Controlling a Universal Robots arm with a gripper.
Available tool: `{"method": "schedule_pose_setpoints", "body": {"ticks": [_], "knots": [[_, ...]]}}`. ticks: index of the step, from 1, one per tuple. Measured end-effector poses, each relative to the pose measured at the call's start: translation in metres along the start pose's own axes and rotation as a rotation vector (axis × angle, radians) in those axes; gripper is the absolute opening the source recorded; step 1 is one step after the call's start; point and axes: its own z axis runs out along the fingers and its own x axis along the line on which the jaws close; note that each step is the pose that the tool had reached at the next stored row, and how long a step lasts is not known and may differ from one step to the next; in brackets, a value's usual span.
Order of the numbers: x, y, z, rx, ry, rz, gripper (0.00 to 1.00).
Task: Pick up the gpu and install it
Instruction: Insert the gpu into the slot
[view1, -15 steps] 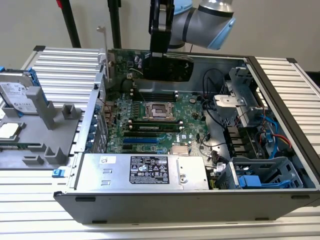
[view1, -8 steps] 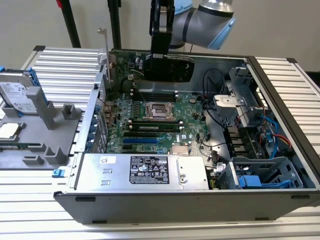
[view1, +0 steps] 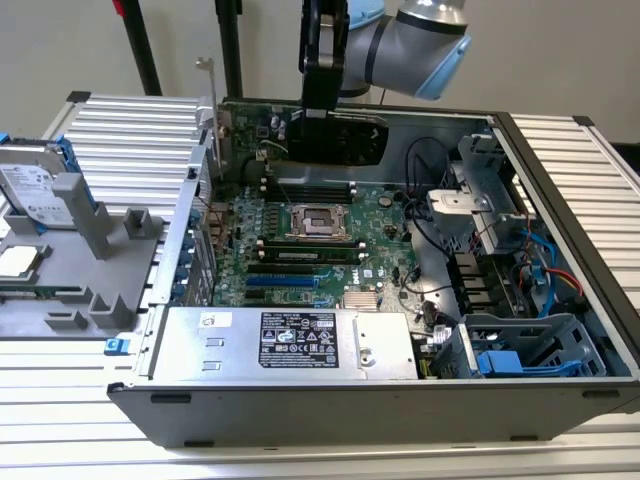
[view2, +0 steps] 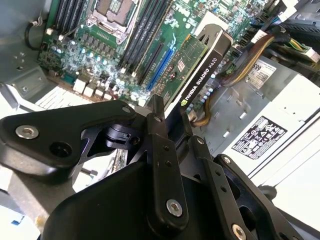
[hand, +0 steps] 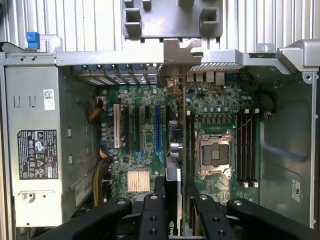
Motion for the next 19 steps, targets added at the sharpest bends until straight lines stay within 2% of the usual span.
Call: {"method": "schedule_pose_setpoints", "body": {"ticks": [9,19], "knots": [[0.0001,0.0,0.0037,0.0006,0.0001,0.0,0.0],[0.0001,-0.0017,0.0083,0.0068,-0.0002,0.0,0.0]]}}
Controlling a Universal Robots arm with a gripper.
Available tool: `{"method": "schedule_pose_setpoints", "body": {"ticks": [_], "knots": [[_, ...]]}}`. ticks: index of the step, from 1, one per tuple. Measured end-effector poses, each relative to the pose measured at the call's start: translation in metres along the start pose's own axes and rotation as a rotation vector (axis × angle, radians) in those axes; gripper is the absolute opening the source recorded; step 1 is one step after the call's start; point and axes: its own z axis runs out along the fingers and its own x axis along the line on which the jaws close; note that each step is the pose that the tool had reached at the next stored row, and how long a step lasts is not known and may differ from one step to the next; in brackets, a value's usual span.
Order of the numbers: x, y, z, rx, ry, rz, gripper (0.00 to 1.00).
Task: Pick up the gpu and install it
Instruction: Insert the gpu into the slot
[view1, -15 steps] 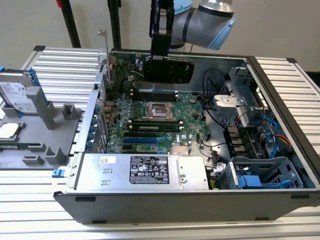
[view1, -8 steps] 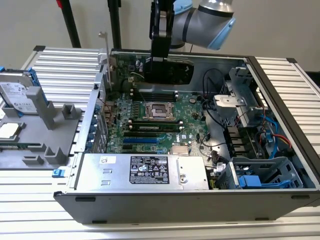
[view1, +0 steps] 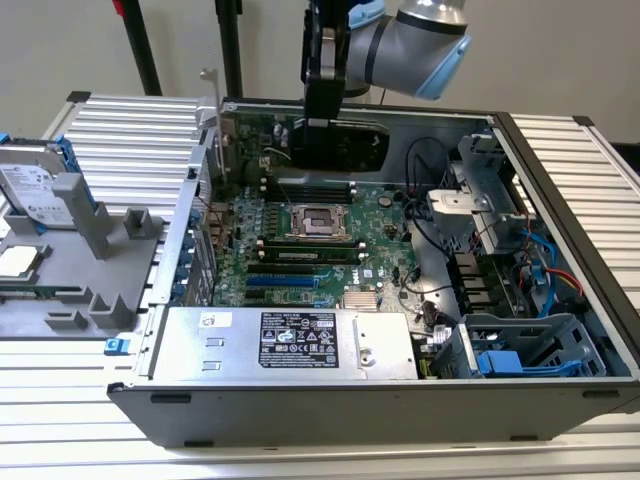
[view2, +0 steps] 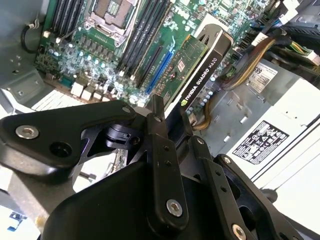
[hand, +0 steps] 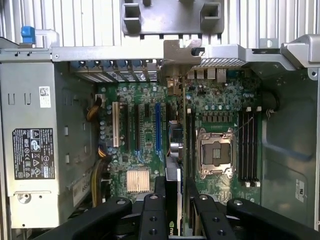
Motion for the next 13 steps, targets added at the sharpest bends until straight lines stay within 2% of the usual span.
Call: {"method": "schedule_pose_setpoints", "body": {"ticks": [13], "knots": [[-0.0001,-0.0054,0.0068,0.0003,0.0001,0.0,0.0]]}}
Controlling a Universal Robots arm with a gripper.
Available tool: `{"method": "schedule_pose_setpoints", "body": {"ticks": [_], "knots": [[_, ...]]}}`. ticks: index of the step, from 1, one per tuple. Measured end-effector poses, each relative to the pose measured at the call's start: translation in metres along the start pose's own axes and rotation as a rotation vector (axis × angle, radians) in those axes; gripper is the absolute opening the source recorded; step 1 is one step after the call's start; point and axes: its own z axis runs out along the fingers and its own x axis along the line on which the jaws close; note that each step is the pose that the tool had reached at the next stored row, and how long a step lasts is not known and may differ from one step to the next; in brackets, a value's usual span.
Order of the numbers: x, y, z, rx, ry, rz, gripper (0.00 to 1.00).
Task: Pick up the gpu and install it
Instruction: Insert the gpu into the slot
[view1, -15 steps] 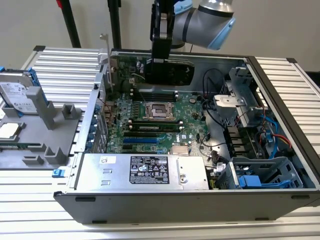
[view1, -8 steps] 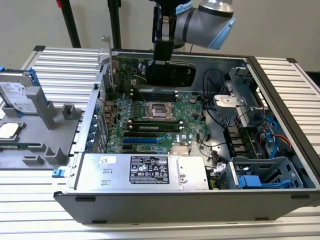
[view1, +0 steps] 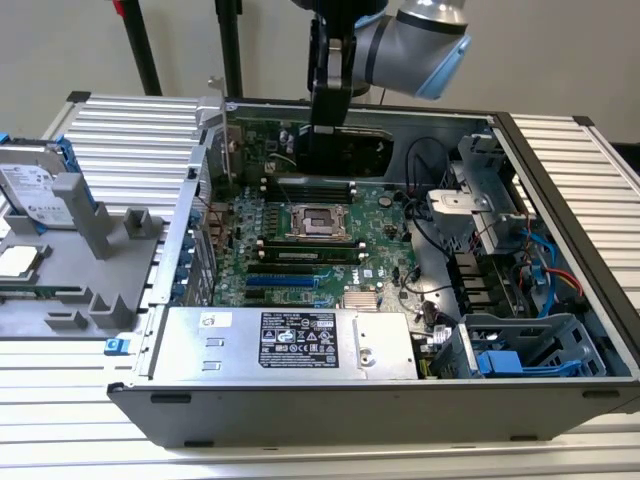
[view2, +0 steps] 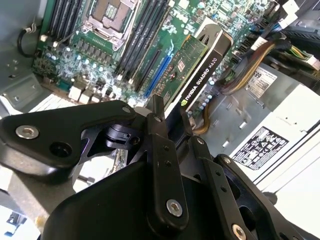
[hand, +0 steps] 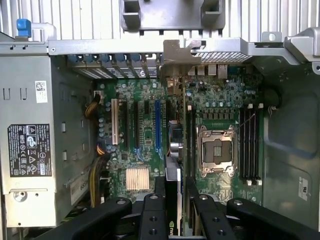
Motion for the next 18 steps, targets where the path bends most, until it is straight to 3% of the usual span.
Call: {"method": "schedule_pose_setpoints", "body": {"ticks": [18], "knots": [[0.0001,-0.0011,0.0074,0.0,0.0,0.0,0.0]]}}
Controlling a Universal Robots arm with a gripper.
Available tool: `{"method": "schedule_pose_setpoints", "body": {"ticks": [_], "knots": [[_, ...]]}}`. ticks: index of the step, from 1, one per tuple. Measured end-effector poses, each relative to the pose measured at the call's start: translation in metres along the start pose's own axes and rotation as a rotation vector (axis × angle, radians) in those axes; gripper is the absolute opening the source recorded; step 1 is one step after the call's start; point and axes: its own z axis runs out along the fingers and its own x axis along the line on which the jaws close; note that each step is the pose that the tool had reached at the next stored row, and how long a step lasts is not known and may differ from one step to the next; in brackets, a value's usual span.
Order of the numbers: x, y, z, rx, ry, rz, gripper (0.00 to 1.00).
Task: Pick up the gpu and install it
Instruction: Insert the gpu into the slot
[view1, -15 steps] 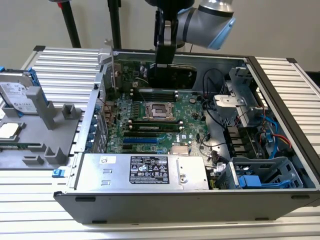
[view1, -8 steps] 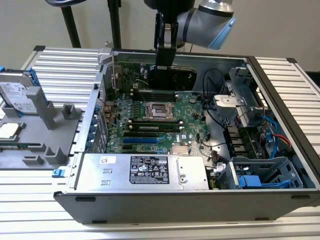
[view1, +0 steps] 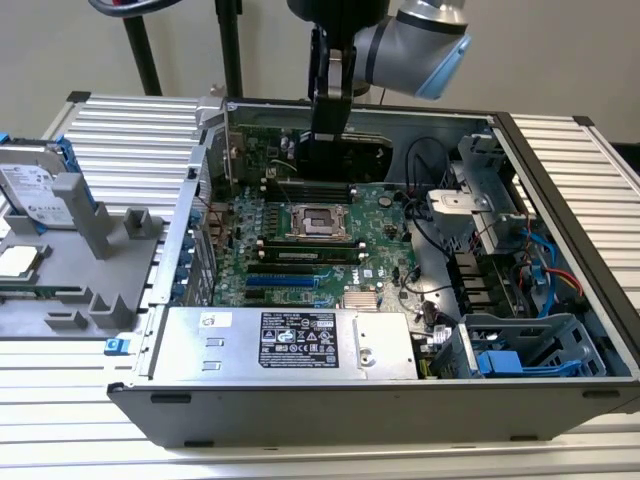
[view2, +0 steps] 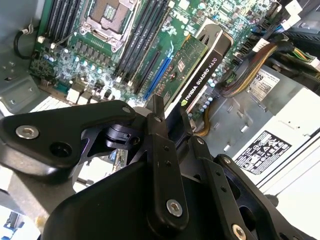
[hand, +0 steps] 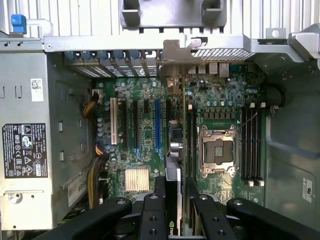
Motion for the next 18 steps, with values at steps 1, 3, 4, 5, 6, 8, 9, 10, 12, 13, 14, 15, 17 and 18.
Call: {"method": "schedule_pose_setpoints", "body": {"ticks": [1,3,4,5,6,8,9,10,12,13,14,15,17,18], "knots": [[0.0,0.0,0.0003,0.0001,-0.0001,0.0,0.0],[0.0,0.0,0.0009,0.0,0.0,0.0,0.0],[0.0,0.0,0.0014,0.0,0.0,0.0,0.0],[0.0,0.0,0.0019,0.0,-0.0001,0.0,0.0],[0.0,0.0,0.0024,0.0,0.0,0.0,0.0],[0.0,0.0,0.0036,0.0,0.0,0.0,0.0],[0.0001,0.0,0.0041,0.0,0.0,0.0,0.0],[0.0001,0.0,0.0047,0.0,0.0,0.0,0.0],[0.0001,-0.0001,0.0057,0.0004,0.0001,0.0,0.0],[0.0001,0.0,0.0063,0.0007,0.0,0.0,0.0],[0.0001,0.0,0.0069,0.0009,0.0,0.0,0.0],[0.0,0.0,0.0074,0.001,0.0001,0.0,0.0],[-0.0002,-0.0001,0.0086,0.001,0.0,0.0,0.0],[-0.0004,0.0,0.0091,0.0011,-0.0001,0.0,0.0]]}}
